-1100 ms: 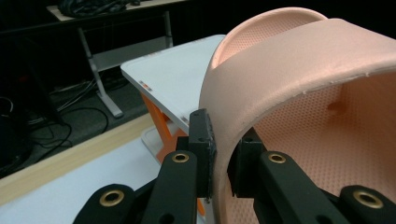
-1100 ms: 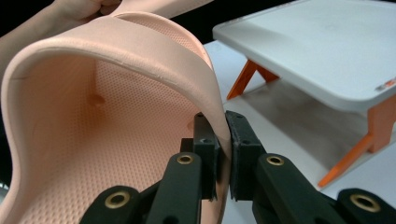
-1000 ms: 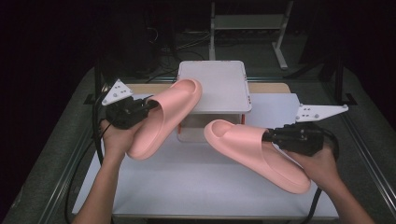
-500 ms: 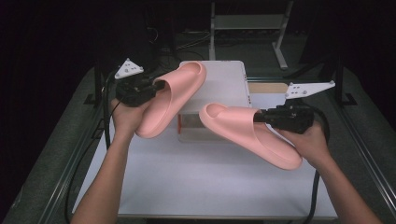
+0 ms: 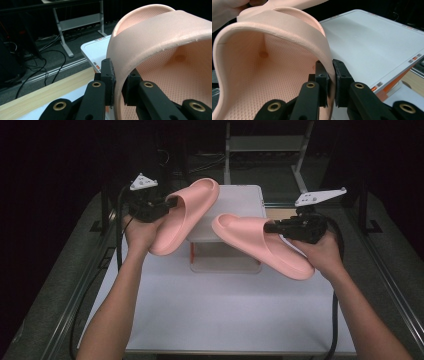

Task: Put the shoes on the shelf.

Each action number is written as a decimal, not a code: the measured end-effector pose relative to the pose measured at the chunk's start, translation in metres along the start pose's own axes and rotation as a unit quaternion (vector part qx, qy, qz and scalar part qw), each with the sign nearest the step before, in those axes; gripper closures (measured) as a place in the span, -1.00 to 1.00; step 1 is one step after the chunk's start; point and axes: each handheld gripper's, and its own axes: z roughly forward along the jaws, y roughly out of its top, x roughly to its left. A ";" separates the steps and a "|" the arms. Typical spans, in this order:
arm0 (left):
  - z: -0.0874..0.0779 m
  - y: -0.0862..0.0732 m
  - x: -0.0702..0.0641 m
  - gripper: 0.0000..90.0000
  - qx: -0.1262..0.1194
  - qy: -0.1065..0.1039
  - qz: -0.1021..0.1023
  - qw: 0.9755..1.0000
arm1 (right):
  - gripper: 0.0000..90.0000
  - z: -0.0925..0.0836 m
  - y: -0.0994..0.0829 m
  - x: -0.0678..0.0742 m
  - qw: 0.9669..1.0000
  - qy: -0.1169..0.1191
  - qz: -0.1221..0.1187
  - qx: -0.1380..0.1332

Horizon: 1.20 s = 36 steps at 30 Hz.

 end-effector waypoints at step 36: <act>0.033 0.015 0.018 0.79 0.036 0.018 -0.013 0.999 | 0.84 0.039 0.028 -0.059 0.994 -0.085 0.065 -0.003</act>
